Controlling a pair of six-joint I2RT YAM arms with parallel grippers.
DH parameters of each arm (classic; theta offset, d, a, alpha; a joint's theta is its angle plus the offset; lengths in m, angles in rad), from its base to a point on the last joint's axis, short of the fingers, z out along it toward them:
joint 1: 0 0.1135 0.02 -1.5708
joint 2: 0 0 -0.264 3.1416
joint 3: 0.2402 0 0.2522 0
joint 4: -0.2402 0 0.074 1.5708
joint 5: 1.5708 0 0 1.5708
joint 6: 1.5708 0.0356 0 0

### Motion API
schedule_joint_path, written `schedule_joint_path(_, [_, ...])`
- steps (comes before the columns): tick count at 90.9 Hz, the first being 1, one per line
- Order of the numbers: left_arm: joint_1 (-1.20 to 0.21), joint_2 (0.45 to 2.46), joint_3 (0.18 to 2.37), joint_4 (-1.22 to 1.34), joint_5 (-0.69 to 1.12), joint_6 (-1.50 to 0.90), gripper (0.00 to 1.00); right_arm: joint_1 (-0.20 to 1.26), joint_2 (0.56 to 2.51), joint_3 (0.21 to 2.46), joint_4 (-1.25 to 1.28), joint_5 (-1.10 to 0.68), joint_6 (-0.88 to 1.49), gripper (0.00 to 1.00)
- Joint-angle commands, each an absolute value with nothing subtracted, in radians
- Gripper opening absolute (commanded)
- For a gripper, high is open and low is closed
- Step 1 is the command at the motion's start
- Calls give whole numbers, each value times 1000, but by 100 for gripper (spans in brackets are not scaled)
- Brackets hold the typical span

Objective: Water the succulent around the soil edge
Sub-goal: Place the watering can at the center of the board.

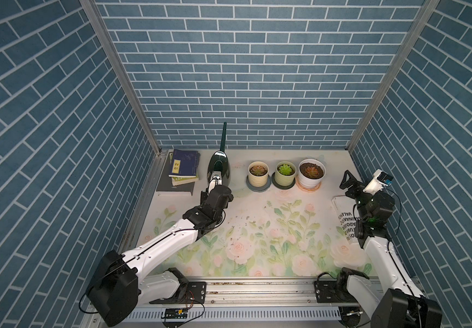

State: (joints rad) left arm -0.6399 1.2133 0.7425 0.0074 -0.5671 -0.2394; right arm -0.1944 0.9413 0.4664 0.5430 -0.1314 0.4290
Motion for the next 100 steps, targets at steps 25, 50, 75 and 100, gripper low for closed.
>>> schedule_joint_path(25, [-539,1475,892,203,-402,-208,0,-189,971,439,645,-69,409,99])
schedule_joint_path(50, [-497,1609,991,185,-385,-201,0,-190,993,398,705,-54,467,99])
schedule_joint_path(75, [-495,1700,1037,194,-421,-171,0,-189,1060,447,621,-69,517,99])
schedule_joint_path(100, [-495,1748,1061,157,-359,-191,0,-189,1093,474,564,-69,531,99])
